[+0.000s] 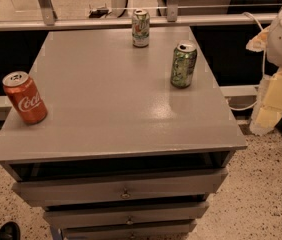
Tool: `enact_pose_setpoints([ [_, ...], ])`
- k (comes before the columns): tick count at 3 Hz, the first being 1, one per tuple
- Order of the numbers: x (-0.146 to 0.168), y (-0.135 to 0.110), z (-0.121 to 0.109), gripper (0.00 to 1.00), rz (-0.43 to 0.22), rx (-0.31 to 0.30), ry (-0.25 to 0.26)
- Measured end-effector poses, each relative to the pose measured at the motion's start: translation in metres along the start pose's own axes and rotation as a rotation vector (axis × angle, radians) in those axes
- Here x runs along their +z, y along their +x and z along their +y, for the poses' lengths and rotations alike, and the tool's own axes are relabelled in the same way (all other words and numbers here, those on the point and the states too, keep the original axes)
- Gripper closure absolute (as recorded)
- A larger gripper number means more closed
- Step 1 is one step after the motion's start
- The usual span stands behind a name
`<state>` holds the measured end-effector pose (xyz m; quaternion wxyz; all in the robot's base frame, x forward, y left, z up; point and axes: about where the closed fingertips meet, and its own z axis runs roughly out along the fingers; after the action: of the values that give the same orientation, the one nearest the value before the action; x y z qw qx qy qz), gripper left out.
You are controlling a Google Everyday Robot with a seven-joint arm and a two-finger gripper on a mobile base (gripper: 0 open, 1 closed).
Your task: Knock 7up can over
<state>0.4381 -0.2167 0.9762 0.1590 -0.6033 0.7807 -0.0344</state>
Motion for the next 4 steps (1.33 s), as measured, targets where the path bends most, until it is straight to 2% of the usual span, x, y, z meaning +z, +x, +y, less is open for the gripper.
enact_pose_setpoints([
  [1,-0.001,-0.001,-0.001,0.00,-0.003,-0.001,0.005],
  [2,0.006,-0.008,-0.015,0.00,-0.029,-0.012,0.043],
  [3,0.027,-0.034,-0.060,0.00,-0.095,-0.023,0.108],
  [4,0.050,-0.070,-0.105,0.00,-0.190,-0.008,0.133],
])
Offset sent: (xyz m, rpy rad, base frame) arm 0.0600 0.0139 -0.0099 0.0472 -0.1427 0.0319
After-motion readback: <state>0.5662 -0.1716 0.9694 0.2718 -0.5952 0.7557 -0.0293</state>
